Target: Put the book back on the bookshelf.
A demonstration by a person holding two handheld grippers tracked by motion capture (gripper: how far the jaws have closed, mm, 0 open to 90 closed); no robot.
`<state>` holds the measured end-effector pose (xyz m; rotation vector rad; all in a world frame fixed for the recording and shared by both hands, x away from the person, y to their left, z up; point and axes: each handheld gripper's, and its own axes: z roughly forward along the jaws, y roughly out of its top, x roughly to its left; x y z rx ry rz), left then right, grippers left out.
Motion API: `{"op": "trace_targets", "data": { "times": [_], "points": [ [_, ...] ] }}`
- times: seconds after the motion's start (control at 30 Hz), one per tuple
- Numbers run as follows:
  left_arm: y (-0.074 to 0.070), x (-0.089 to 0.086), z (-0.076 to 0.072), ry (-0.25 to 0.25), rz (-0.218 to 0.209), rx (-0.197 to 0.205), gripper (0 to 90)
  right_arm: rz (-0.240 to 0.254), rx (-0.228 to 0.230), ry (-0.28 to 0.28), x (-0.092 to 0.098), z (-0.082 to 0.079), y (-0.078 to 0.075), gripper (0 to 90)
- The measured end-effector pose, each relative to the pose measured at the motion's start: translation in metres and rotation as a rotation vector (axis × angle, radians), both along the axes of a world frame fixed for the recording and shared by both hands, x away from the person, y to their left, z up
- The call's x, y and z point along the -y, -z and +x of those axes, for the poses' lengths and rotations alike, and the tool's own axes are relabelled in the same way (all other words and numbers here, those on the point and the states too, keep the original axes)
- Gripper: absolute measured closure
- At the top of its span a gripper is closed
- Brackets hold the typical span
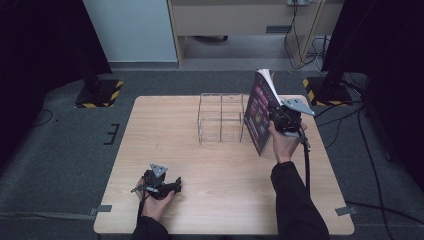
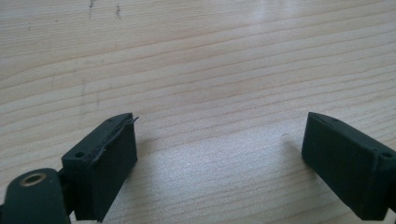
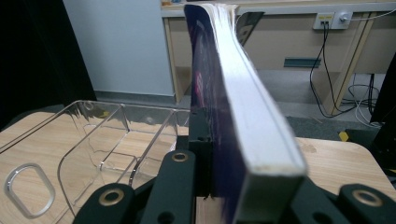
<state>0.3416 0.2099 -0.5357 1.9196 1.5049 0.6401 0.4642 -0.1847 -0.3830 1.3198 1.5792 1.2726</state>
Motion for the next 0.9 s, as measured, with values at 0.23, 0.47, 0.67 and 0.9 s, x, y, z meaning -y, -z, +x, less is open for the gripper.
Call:
{"op": "trace_targets", "data": {
  "times": [0.23, 0.47, 0.67, 0.9],
  "points": [
    [0.0, 0.0, 0.0, 0.0, 0.001, -0.001, 9.5, -0.002, 0.004, 0.005, 0.002, 0.0, -0.001, 76.6],
    [0.0, 0.0, 0.0, 0.0, 0.0, 0.0, 9.5, 0.001, -0.002, -0.004, 0.004, 0.0, -0.002, 71.4],
    [0.0, 0.0, 0.0, 0.0, 0.0, 0.0, 9.5, 0.002, -0.004, -0.005, 0.008, 0.0, -0.002, 55.7],
    [0.0, 0.0, 0.0, 0.0, 0.0, 0.0, 9.5, -0.005, -0.036, -0.059, 0.01, -0.001, -0.001, 27.7]
  ]
}}
